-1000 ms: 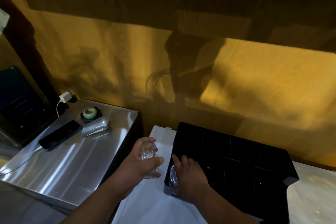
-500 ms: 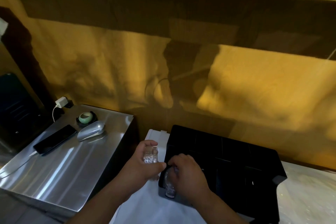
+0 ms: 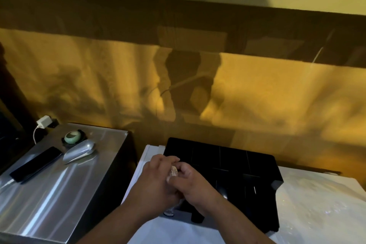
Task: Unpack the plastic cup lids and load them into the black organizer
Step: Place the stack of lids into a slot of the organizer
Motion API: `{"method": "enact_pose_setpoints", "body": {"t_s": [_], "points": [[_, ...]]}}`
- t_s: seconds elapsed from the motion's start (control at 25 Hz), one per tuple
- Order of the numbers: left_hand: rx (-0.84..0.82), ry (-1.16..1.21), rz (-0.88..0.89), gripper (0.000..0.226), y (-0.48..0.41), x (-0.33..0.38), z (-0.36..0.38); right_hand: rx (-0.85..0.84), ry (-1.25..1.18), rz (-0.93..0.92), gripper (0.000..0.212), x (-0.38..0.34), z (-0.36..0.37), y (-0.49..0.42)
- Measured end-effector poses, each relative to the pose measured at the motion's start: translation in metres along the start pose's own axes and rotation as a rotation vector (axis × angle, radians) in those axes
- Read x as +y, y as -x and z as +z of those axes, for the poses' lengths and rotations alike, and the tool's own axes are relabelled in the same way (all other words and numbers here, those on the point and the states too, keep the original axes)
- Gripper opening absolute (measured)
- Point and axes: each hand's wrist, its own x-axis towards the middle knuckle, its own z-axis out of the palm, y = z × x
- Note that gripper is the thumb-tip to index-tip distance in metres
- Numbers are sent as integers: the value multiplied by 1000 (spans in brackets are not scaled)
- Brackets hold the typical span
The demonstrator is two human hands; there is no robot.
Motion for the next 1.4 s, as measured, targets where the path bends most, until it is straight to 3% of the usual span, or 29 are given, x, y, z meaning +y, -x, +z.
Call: {"method": "enact_pose_setpoints", "body": {"t_s": [0.08, 0.2, 0.4, 0.52, 0.72, 0.88, 1.0, 1.16, 1.4], "points": [[-31, -15, 24, 94, 0, 2, 2, 33, 9, 16, 38, 2, -3, 1], [-81, 295, -156, 97, -1, 3, 1, 95, -46, 31, 32, 10, -13, 3], [-185, 714, -527, 45, -3, -14, 13, 124, -205, 51, 36, 21, -30, 3], [-200, 804, -609, 34, 0, -26, 23, 156, -106, 81, 27, 25, -30, 3], [-126, 782, -729, 33, 0, -37, 36, 221, 156, 188, 42, 35, -31, 6], [-133, 826, -777, 33, -2, -43, 44, 283, 677, -115, 43, 46, -34, 11], [-148, 850, -792, 32, -4, -43, 53, 187, 832, -153, 52, 53, -29, 9], [-106, 681, -790, 40, -9, -47, 64, 157, 1086, -168, 55, 65, -27, 4], [-106, 471, -658, 48, -12, -59, 77, 165, 1230, -214, 54, 81, -24, -9]]}}
